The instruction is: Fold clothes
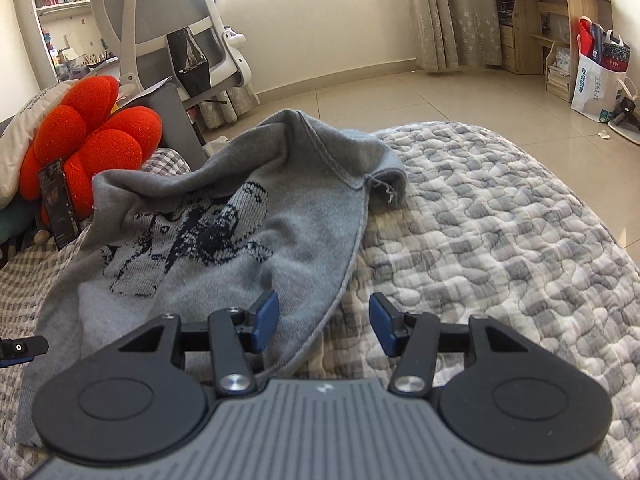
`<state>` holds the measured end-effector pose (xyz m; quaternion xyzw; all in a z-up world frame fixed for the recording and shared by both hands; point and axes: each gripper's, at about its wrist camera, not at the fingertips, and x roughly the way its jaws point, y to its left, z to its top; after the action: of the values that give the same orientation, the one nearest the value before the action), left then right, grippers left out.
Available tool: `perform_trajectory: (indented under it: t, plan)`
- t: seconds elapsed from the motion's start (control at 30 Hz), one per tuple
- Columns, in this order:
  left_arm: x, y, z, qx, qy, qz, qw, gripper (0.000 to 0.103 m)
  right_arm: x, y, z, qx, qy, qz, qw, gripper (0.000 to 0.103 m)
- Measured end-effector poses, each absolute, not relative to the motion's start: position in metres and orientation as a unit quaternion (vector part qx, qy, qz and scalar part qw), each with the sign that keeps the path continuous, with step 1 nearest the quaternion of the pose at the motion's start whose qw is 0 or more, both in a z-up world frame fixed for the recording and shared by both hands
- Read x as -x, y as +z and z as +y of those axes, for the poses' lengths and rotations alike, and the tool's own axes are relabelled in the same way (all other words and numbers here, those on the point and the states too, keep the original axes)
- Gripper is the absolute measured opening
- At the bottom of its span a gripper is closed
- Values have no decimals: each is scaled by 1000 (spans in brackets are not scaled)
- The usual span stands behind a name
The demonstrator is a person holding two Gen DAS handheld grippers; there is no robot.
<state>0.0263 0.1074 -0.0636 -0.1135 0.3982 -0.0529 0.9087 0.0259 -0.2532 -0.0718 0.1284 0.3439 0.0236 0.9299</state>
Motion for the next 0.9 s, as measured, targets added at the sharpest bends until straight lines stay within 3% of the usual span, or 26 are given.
perform_trajectory:
  t: [0.3,0.37,0.47,0.63,0.7,0.77,0.9]
  plan:
    - [16,-70,125,160,-56,393,903,79,0,-78,-251,-152,36,346,925,54]
    - [22,-70,131,185,-54,392,900,64,1,-79,-251,-166,58,347,921,54]
    - [27,-72,138,225,-59,395,889,55,0,-82,-252,-202,85,347,912,42]
    - [32,-76,136,251,-84,403,876,48,-7,-88,-256,-241,93,351,900,12]
    - [31,-80,135,256,-87,407,872,38,-4,-86,-257,-241,93,345,902,9]
    - [31,-84,134,261,-89,412,868,6,0,-83,-260,-243,91,337,905,8]
    - [36,-82,131,257,-93,403,874,5,10,-69,-274,-256,81,314,911,7]
